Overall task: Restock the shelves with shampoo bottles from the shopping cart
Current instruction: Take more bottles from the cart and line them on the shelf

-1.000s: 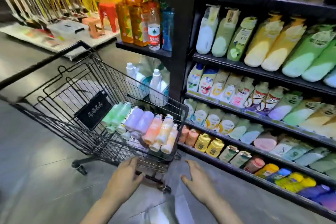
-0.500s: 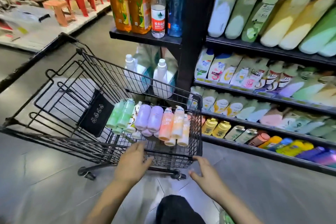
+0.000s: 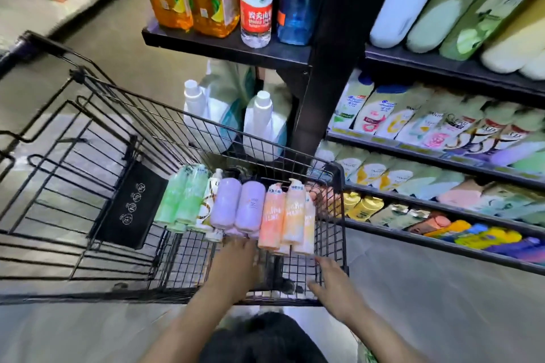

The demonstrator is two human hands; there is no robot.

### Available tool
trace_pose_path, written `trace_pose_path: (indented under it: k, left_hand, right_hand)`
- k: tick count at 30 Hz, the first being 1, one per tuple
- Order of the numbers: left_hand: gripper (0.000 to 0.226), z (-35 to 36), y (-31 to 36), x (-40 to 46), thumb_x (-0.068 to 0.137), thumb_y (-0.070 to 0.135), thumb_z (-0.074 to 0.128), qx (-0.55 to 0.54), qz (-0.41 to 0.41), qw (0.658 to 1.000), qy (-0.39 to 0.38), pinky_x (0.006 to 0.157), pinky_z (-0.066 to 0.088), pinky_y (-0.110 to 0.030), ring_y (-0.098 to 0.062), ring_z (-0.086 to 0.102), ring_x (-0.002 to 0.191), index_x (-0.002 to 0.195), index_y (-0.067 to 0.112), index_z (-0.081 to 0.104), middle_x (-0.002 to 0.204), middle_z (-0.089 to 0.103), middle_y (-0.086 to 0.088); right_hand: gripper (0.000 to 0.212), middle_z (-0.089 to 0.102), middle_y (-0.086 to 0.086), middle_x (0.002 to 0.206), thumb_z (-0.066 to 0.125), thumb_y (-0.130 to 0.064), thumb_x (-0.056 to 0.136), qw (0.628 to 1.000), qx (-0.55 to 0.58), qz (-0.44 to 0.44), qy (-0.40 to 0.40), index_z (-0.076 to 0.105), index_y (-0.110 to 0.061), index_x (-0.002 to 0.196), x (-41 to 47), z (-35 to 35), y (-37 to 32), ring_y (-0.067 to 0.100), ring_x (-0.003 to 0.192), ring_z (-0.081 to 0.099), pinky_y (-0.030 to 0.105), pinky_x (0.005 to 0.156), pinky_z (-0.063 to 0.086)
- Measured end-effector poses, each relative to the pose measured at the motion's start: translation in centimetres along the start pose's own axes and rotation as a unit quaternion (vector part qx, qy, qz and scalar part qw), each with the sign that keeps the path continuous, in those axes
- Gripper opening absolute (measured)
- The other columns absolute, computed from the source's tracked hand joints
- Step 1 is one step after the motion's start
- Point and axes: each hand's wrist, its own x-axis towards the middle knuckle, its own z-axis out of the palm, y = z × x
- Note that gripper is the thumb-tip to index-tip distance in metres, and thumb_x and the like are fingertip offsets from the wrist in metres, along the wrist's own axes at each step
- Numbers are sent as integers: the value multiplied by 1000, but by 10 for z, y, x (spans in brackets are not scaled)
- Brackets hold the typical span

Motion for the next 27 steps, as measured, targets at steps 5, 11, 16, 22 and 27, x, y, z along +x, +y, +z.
trace_pose_path:
  k: [5,11,16,22,27]
  left_hand:
    - [48,27,-17,47,93,40,43,-8,12,997,-73,90,42,-35,-27,48,119,132,13,38,135,45,-9]
    - [48,61,-34,104,93,38,46,-5,10,989,-151,91,42,-37,-29,48,120,131,10,38,131,47,-11]
    - [40,100,-41,144,93,38,45,-146,-44,973,-174,87,44,-32,-27,54,113,125,14,48,124,57,-9]
    - [41,138,-35,164,92,41,51,-269,-102,948,-133,79,43,-25,-23,60,108,124,15,51,119,63,-3]
    - [46,148,-29,163,83,31,69,-407,-171,894,-76,76,42,-22,-17,61,103,122,14,54,114,65,-1]
  right_hand:
    - [59,35,12,148,47,-36,97,996,26,77,-41,23,-15,148,45,13,-3,26,138,33,30,109,30]
    - [60,35,9,148,50,-36,97,980,133,144,-23,25,-12,146,110,29,-8,26,129,44,30,99,37]
    - [64,48,8,139,60,-39,90,952,245,177,48,33,-12,141,166,38,2,28,117,54,42,101,45]
    - [45,63,6,116,71,-29,84,918,334,199,77,46,-13,117,210,50,15,20,94,64,48,87,54]
    - [63,62,3,105,81,-53,60,930,293,205,88,52,-20,105,227,67,32,23,84,68,46,67,60]
